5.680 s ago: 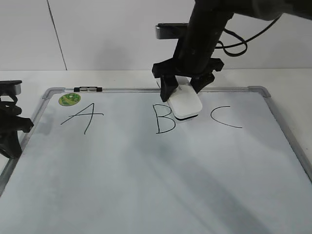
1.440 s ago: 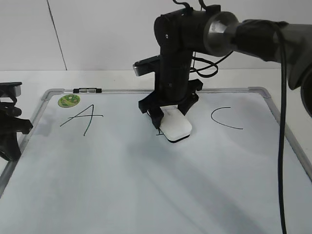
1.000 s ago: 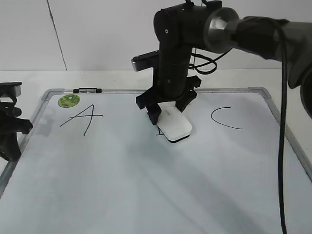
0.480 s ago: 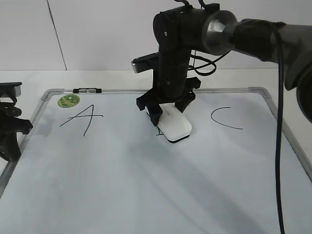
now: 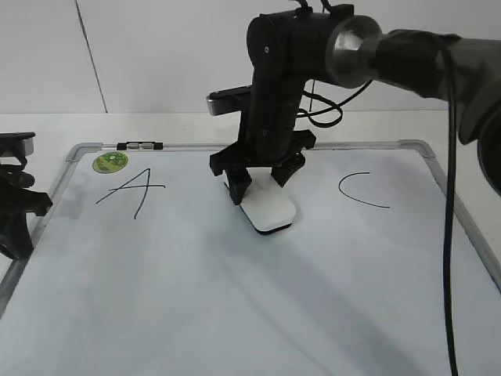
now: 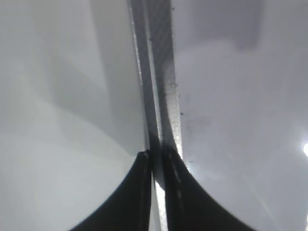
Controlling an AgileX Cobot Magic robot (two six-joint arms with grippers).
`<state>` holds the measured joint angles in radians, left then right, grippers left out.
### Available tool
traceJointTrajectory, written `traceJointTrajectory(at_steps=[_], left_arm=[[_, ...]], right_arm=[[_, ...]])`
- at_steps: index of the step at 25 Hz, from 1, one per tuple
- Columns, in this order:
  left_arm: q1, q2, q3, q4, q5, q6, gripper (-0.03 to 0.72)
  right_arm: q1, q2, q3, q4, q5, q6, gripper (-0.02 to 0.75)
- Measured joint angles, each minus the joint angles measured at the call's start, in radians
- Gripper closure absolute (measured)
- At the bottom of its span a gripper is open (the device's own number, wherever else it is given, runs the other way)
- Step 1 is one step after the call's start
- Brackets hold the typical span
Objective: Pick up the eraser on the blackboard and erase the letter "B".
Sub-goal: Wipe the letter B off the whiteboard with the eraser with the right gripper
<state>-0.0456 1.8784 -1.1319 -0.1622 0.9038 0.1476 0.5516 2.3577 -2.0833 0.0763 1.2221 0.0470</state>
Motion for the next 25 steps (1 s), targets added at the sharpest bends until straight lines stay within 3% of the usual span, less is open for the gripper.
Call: traceJointTrajectory(at_steps=[15, 25], left_arm=[[0.0, 0.0, 0.0, 0.0, 0.0, 0.0, 0.66], [0.0, 0.001, 0.0, 0.0, 0.0, 0.0, 0.66]], right_arm=[[0.044, 0.006, -0.006, -0.006, 0.006, -0.033, 0.176], [0.033, 0.015, -0.015, -0.088, 0.004, 0.018, 0.176]])
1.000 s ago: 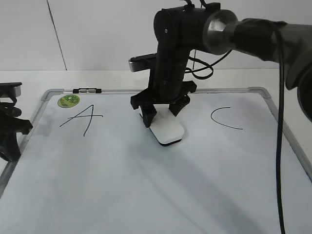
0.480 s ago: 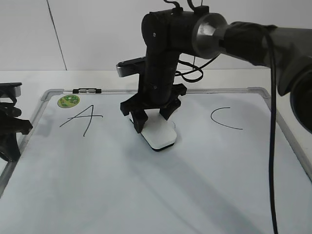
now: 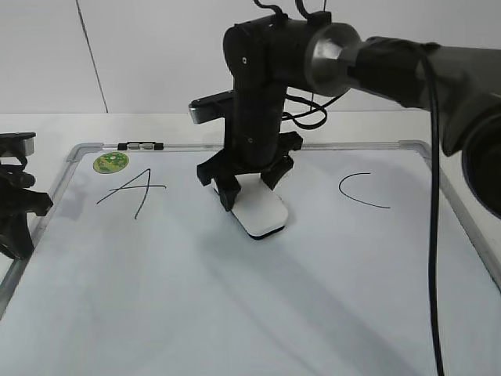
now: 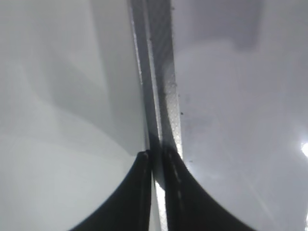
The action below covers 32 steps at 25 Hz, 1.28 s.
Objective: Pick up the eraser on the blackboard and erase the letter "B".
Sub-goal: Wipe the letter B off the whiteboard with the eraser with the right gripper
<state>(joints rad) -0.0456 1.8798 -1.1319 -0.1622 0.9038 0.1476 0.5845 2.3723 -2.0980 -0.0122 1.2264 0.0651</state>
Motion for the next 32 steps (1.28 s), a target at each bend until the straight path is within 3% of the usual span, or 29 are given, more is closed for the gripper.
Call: traceJointTrajectory(at_steps=[10, 15, 20, 32], left_arm=[[0.0, 0.0, 0.0, 0.0, 0.0, 0.0, 0.66], [0.0, 0.0, 0.0, 0.0, 0.002, 0.0, 0.66], [0.0, 0.0, 0.0, 0.0, 0.008, 0.0, 0.66], [0.002, 0.0, 0.0, 0.006, 0.026, 0.0, 0.66]], right_arm=[[-0.151, 0.002, -0.004, -0.012, -0.007, 0.023, 0.176], [-0.168, 0.002, -0.004, -0.004, -0.007, 0.025, 0.176], [-0.13, 0.002, -0.004, -0.025, -0.007, 0.025, 0.176], [0.077, 0.019, -0.014, 0.001, -0.011, -0.013, 0.176]])
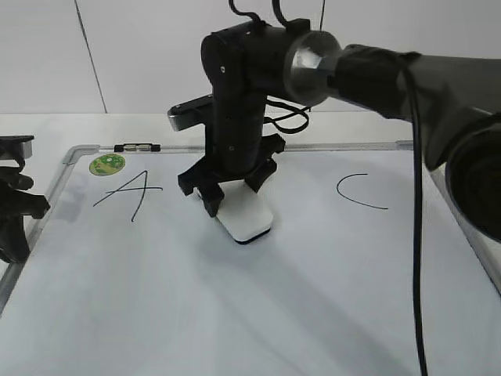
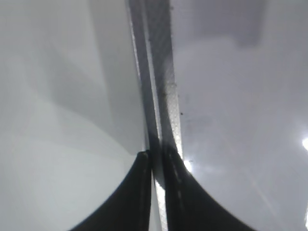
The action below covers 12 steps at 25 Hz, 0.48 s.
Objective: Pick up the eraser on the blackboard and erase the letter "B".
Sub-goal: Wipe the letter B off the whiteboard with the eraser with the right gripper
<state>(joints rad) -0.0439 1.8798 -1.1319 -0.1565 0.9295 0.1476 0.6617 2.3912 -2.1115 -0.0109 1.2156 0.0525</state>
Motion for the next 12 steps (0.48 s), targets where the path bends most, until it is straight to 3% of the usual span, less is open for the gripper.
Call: traceJointTrajectory(at_steps=[12], left_arm=[[0.0, 0.0, 0.0, 0.003, 0.003, 0.0, 0.66]], right_arm=[[0.003, 0.095, -0.186, 0.0, 0.073, 0.016, 0.176]])
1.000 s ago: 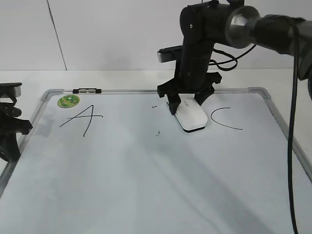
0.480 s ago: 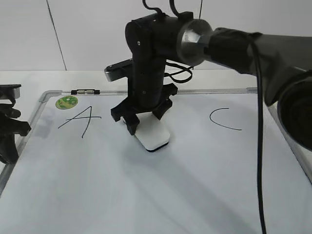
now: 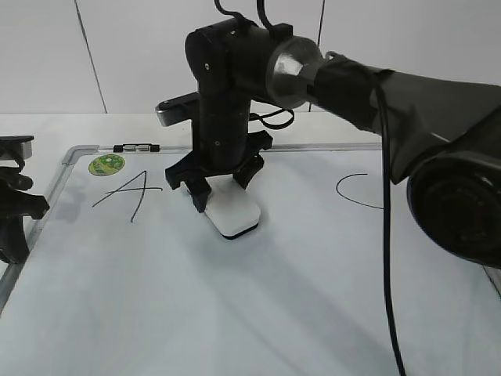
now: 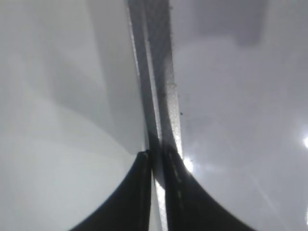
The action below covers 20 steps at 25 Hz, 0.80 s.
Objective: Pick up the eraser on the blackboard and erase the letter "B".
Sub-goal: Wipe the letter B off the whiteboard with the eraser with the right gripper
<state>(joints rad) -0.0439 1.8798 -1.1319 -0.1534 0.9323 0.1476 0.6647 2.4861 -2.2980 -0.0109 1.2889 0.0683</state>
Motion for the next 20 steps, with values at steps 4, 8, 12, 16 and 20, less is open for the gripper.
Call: traceJointTrajectory(at_steps=[4, 8, 12, 16, 20], left_arm=[[0.0, 0.0, 0.0, 0.0, 0.0, 0.0, 0.66], [0.0, 0.0, 0.0, 0.0, 0.0, 0.0, 0.66], [0.0, 0.0, 0.0, -0.002, 0.0, 0.0, 0.66], [0.0, 0.0, 0.0, -0.002, 0.0, 0.0, 0.66], [0.0, 0.0, 0.0, -0.004, 0.0, 0.0, 0.66]], right_arm=[[-0.025, 0.004, -0.007, 0.024, 0.002, 0.002, 0.176], [-0.082, 0.007, -0.011, 0.066, -0.042, 0.006, 0.177], [-0.166, 0.012, -0.013, 0.066, -0.078, 0.01, 0.177], [-0.235, 0.012, -0.013, 0.078, -0.082, 0.01, 0.177], [-0.25, 0.009, -0.013, 0.103, -0.076, 0.006, 0.178]])
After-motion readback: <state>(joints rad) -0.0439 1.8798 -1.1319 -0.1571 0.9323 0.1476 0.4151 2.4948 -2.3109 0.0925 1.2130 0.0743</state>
